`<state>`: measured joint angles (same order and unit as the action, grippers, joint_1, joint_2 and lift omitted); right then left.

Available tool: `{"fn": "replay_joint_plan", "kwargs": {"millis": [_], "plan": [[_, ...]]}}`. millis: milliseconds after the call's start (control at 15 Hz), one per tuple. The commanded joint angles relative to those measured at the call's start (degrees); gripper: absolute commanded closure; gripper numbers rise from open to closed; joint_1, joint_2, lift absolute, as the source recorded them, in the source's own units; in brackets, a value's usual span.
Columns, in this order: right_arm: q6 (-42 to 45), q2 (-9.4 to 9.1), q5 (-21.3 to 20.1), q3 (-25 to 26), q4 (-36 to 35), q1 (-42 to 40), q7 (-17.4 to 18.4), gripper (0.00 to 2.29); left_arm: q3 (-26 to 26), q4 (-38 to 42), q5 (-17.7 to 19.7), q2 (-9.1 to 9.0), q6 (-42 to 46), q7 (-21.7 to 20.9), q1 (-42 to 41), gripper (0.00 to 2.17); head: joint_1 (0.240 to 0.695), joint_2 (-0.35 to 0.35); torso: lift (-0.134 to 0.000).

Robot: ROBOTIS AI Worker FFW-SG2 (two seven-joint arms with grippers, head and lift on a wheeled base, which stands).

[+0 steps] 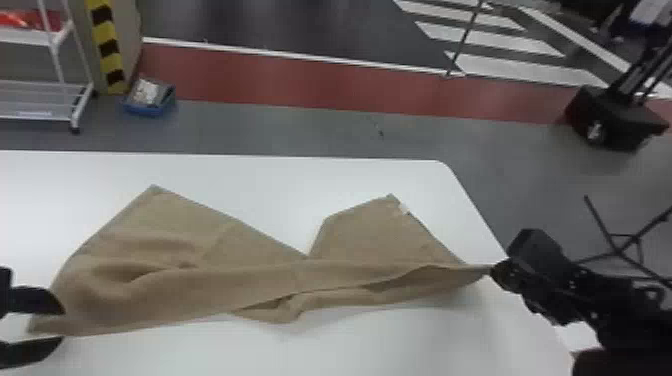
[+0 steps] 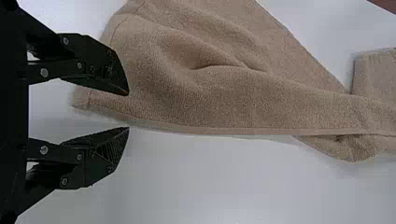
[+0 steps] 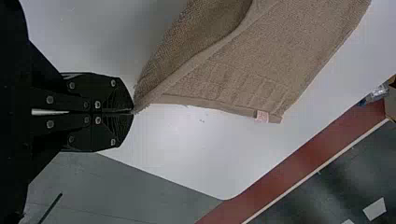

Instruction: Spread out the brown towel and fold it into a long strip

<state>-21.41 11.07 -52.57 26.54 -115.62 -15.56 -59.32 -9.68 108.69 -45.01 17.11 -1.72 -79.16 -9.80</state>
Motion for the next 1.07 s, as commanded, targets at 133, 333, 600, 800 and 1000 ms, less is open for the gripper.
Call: {"fn": "replay_joint_plan", "kwargs": {"millis": [133, 333, 600, 800, 1000], "plan": [[0.0, 0.0, 0.0, -0.1, 0.0, 0.2, -0.1, 1.51, 1.0, -0.9, -0.8, 0.02, 0.0, 0.5, 0.2, 0.73, 0.695, -0.276, -0.123], [0.0, 0.09, 0.0, 0.4, 0.0, 0.2, -0.2, 1.51, 2.5, -2.3, -4.4, 0.02, 0.2, 1.9, 0.7, 0.73, 0.695, -0.277, -0.123], [0.0, 0.18, 0.2, 1.1, -0.5, 0.2, -0.5, 1.51, 1.3, -0.5, -6.1, 0.2, -1.2, 3.0, 0.2, 1.8, 0.695, -0.275, -0.123], [-0.2, 0.18, 0.6, 1.8, -0.9, 0.2, -0.1, 1.51, -3.1, 4.8, -4.7, 0.02, -1.6, -1.8, 0.0, 1.8, 0.695, -0.262, -0.123], [-0.7, 0.18, 2.5, 2.2, -1.5, 1.4, 0.4, 1.51, -6.5, 8.6, -3.6, -0.33, -2.1, -4.9, 0.2, 1.8, 0.695, -0.25, -0.123]]}}
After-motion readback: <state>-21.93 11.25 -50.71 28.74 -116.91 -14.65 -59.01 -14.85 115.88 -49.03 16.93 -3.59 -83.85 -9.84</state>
